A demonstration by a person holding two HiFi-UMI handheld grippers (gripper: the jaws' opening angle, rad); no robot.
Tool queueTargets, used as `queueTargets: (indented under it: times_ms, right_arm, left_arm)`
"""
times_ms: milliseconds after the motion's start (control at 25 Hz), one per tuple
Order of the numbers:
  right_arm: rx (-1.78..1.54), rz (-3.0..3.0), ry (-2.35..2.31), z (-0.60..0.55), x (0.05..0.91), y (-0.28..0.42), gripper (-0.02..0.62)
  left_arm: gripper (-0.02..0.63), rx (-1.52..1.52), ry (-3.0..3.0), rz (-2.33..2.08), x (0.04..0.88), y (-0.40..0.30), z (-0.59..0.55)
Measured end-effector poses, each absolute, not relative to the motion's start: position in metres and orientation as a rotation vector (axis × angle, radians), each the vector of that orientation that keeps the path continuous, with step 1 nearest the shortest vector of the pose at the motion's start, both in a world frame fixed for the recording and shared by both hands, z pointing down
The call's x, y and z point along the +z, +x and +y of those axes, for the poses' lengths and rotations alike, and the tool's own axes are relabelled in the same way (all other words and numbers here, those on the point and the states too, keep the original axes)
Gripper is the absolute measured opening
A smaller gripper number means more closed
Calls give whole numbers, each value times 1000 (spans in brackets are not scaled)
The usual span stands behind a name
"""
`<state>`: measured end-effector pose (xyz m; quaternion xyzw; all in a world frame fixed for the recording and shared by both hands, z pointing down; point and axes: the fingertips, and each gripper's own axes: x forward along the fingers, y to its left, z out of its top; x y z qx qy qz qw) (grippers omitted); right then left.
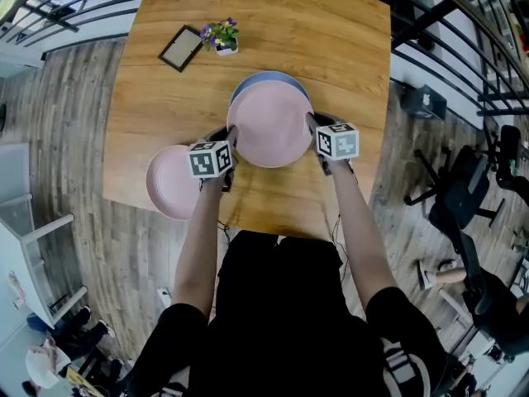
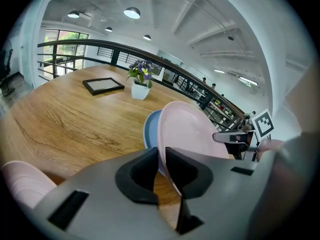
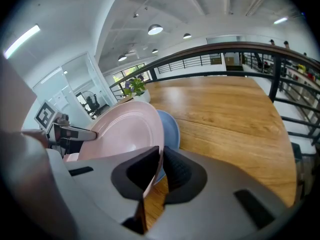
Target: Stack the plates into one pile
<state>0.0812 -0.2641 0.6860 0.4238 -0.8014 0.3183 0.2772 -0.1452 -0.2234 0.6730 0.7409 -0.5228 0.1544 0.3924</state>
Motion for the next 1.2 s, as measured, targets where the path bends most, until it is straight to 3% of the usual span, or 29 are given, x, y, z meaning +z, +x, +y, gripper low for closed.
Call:
queueTargets:
  times_ms: [1040,1200]
  right_arm:
    - [693,-2101,1165,-293,713,79,55]
    - [598,-2103,1140,-290,712,74,92]
  left_arm:
    - [63,517,1884,-1481,691,-150,-261]
    - [63,560,1914,-1522,690,-151,-259]
